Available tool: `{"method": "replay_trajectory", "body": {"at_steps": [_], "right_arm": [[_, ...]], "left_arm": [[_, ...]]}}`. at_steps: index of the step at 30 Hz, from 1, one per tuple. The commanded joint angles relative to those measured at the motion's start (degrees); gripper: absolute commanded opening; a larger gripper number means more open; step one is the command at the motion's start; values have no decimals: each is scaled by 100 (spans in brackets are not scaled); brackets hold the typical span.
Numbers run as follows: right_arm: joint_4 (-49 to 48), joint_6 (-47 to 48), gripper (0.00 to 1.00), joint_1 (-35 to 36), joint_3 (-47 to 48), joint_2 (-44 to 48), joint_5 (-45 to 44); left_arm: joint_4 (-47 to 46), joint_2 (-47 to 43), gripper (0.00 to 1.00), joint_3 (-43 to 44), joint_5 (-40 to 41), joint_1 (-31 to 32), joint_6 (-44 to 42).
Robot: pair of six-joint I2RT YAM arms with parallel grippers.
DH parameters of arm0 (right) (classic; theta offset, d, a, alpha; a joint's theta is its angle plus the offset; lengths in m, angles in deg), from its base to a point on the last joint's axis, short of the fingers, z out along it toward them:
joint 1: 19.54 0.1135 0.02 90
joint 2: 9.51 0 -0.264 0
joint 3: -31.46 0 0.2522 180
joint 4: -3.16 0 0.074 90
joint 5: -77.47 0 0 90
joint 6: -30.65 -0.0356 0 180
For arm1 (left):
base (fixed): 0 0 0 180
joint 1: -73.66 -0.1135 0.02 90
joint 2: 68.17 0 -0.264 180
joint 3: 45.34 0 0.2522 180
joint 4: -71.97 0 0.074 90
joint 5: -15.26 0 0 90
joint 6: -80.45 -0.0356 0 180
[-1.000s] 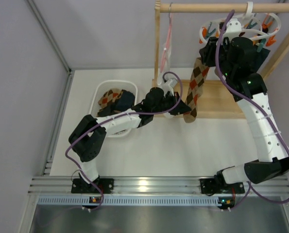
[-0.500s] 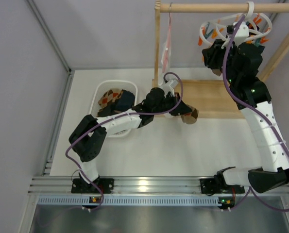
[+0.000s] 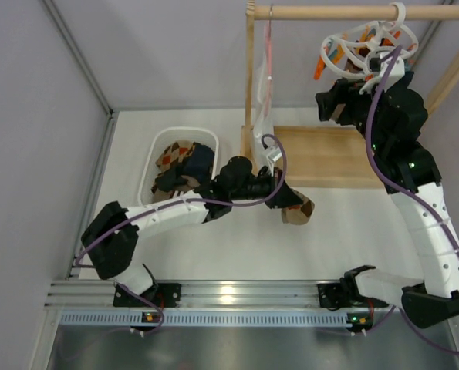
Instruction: Remove the socks clipped to the hanger
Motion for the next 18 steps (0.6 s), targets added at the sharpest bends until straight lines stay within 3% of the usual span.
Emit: {"method": "replay_trajectory", "body": {"at_steps": [1, 4, 7, 8, 10, 11, 18], "right_arm": [[-7, 5, 84, -82, -125, 516, -39], [177, -56, 91, -82, -371, 859, -241], [406, -127, 95, -99, -574, 1149, -373], [467, -196, 96, -99, -652, 1220, -435], [538, -258, 97, -99, -784, 1483, -488], [529, -311, 98, -108, -915, 1588, -505], [661, -303, 99, -99, -1066, 2064, -453]], "left_arm": [[103, -569, 0, -148, -407, -50, -464], [768, -1077, 0, -333, -339, -50, -823], [1909, -1858, 0, -404, 695, -50, -1299], [2237, -2053, 0, -395, 1560, -50, -1378], [2922, -2466, 0, -438, 2417, -50, -1467], [3143, -2834, 0, -447, 3430, -58, -1458], [4208, -3926, 0, -500, 6328, -277, -1081]]}}
